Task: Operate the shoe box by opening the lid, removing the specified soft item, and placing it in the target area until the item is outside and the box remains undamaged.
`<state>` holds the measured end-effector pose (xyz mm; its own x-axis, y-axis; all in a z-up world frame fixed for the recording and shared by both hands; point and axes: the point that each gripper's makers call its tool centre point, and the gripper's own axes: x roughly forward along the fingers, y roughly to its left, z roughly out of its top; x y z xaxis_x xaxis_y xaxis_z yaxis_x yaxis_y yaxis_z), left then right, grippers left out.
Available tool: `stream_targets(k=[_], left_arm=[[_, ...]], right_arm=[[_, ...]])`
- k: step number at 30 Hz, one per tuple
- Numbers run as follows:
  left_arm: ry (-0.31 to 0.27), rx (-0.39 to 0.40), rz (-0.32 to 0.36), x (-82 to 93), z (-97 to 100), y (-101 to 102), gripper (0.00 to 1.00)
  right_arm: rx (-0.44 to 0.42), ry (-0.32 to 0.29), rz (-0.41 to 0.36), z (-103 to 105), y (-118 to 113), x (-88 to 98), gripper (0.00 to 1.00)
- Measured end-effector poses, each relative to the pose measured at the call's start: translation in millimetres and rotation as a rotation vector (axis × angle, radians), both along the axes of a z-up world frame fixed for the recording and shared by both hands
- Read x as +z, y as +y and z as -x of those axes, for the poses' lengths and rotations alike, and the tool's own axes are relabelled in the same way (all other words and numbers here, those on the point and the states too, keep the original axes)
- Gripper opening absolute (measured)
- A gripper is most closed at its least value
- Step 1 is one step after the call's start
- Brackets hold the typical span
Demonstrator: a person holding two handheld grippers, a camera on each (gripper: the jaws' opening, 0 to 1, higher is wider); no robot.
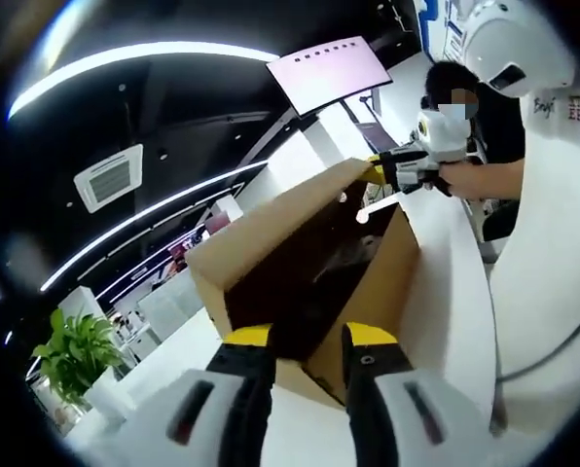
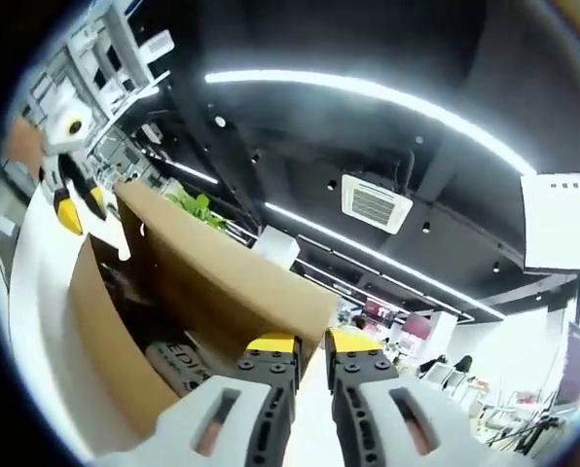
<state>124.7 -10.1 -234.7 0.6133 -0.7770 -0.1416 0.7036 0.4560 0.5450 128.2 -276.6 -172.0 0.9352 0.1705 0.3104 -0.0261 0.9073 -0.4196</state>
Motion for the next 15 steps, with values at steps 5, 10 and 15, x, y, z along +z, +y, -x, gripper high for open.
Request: stream_targets(k=[5, 10, 15], left_arm=[[0.030, -0.023, -0.037, -3.7, -4.0, -3, 0.27], [0.025, -0.039, -0.030, 3.8, -5.9, -1, 0.28], [0.136, -0.063, -0.086, -8.6, -4.0, 0, 0.24]], right_arm=[[0.036, 0.020, -0.066, -3, 0, 1.4, 0.03], [0.028, 0.023, -0.085, -4, -1, 2.1, 0.03], [0.017, 0.020, -0.071, -4, -1, 1.5, 0.03]])
